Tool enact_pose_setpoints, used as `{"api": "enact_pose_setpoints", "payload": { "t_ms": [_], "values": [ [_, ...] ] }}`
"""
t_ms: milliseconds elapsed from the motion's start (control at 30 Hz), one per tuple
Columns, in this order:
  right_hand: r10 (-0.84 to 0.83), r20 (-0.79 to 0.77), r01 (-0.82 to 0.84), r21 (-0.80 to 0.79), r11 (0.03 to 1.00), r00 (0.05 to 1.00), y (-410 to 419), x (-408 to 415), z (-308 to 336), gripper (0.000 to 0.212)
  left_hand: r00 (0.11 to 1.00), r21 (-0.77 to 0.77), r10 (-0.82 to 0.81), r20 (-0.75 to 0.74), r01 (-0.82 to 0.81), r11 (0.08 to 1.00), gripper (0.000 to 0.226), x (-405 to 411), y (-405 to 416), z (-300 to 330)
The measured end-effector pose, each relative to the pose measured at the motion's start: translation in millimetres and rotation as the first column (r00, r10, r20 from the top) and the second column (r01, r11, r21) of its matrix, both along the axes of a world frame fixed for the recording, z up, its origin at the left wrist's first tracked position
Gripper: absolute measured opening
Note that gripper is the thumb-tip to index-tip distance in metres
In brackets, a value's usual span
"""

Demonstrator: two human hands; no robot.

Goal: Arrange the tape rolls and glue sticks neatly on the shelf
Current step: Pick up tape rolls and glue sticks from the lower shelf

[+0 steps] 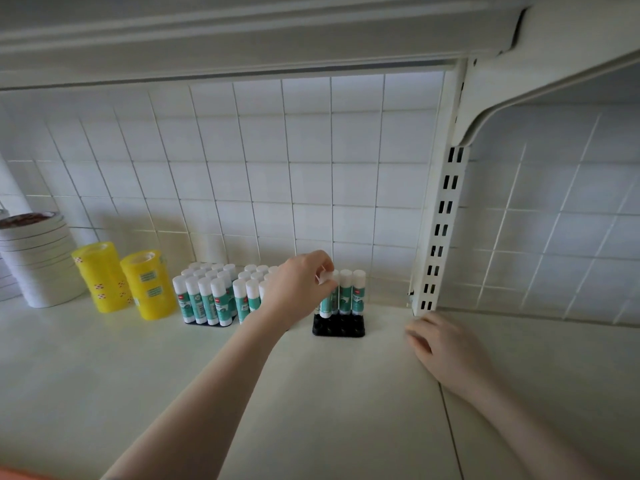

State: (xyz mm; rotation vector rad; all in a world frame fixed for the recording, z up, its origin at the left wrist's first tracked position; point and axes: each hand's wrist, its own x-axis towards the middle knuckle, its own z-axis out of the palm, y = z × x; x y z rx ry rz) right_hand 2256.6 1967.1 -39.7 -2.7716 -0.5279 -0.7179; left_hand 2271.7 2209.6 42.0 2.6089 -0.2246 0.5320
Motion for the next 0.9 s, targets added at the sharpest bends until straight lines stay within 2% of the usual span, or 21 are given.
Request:
{"api": "enact_pose_setpoints", "payload": {
  "t_ms": [567, 900],
  "values": [
    [0.057, 0.086, -0.059, 0.020, 0.998, 0.995, 1, 6, -6, 0.018, 0.998, -0.061, 0.033, 0.062, -0.030, 0.998, 0.012, 4, 7, -8],
    [0.082, 0.088, -0.088, 0.066, 0.994, 0.993, -1, 8, -11, 0.010, 0.994, -0.033, 0.063, 0.094, -0.061, 0.998, 0.010, -2, 8, -14]
  ]
}}
